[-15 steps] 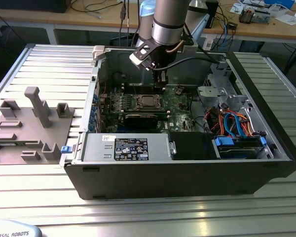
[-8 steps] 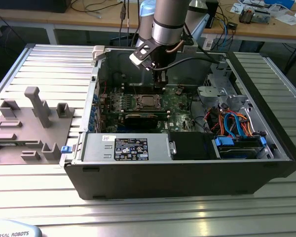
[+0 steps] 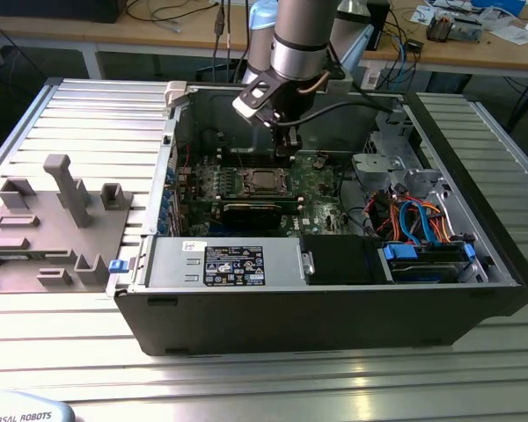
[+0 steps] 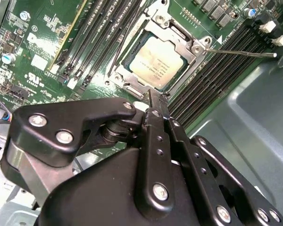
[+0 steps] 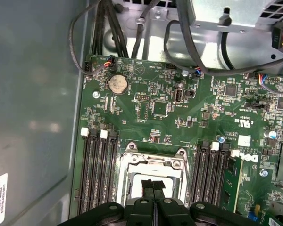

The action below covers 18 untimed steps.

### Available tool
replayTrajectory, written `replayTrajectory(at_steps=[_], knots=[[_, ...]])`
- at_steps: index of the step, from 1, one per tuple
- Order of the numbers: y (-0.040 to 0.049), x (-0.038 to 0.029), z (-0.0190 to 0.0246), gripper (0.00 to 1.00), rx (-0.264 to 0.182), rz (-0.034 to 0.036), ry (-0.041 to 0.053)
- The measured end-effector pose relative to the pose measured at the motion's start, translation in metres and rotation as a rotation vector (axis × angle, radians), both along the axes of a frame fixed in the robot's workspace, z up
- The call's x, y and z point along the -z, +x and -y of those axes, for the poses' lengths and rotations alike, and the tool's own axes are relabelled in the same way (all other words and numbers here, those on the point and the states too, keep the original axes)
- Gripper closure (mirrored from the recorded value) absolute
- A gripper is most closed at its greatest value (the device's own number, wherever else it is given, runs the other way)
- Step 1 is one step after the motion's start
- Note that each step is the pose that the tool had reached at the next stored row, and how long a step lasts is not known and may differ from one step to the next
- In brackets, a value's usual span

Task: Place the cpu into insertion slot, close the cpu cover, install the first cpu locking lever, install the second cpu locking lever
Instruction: 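Install the first cpu locking lever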

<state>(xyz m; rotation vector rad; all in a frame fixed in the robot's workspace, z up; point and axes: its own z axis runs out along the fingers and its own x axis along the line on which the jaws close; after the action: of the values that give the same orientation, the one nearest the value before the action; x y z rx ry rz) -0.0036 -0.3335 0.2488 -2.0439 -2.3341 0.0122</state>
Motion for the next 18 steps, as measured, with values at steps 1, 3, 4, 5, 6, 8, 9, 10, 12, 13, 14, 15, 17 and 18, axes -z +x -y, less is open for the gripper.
replayTrajectory(at_steps=[1,3,4,5,6,8,9,10,12,13,14,15,17,18], knots=[[0.0,0.0,0.0,0.89,-0.013,0.0,0.0],[0.0,0.0,0.0,0.89,-0.031,0.0,0.0],[0.0,0.0,0.0,0.89,-0.039,0.0,0.0],[0.0,0.0,0.0,0.89,-0.048,0.0,0.0],[0.0,0.0,0.0,0.89,-0.059,0.0,0.0],[0.0,0.0,0.0,0.89,-0.076,0.0,0.0001],[0.0,0.0,0.0,0.89,-0.084,0.0,0.0],[0.0,0.0,0.0,0.89,-0.095,0.0,0.0],[0.0,0.0,0.0,0.89,-0.117,0.0001,0.0001],[0.0,0.0,0.0,0.89,-0.133,0.0,0.0],[0.0,0.0,0.0,0.89,-0.14,0.0,0.0],[0.0,0.0,0.0,0.89,-0.149,0.0,0.0],[0.0,0.0,0.0,0.89,-0.164,0.0,0.0001],[0.0,0.0,0.0,0.89,-0.175,0.0,0.0]])
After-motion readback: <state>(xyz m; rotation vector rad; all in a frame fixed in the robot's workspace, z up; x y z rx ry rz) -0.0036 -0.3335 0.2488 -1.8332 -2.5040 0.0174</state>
